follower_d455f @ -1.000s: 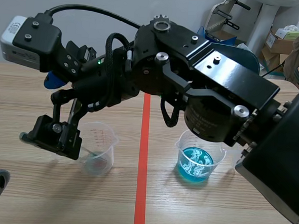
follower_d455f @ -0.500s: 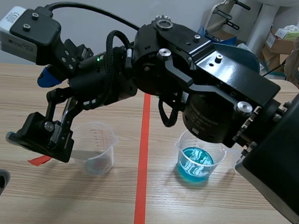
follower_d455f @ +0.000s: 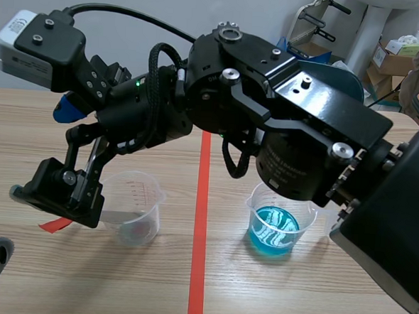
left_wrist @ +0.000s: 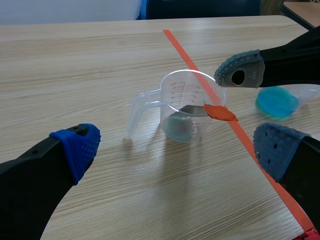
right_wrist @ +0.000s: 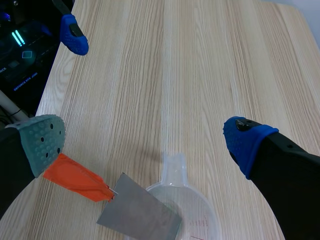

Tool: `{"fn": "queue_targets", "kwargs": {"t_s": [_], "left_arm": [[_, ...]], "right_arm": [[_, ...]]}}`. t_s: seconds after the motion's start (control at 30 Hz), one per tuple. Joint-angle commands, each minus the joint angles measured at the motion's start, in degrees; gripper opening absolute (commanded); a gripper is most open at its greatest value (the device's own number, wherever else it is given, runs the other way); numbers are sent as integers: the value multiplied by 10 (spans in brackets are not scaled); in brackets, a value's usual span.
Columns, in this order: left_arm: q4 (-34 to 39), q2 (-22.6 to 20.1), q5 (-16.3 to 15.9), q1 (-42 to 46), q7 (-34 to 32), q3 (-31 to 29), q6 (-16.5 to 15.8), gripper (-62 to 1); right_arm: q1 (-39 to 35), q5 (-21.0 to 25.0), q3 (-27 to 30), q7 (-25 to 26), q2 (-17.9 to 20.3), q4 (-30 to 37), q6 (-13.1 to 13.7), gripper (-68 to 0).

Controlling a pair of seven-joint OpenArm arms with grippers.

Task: Do the redox reaction experiment

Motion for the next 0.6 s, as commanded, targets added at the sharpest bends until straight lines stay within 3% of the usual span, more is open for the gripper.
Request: {"fn": "queue_targets", "kwargs": {"t_s": [0.0, 0.57], "left_arm": [[10, 4, 3, 1, -8, 3, -2, 14], [10, 4, 3, 1, -8, 3, -2, 14]], "right_arm": [[12, 4, 2, 4, -2, 7, 4, 4], [12, 0, 2, 2, -2, 7, 4, 4]]}}
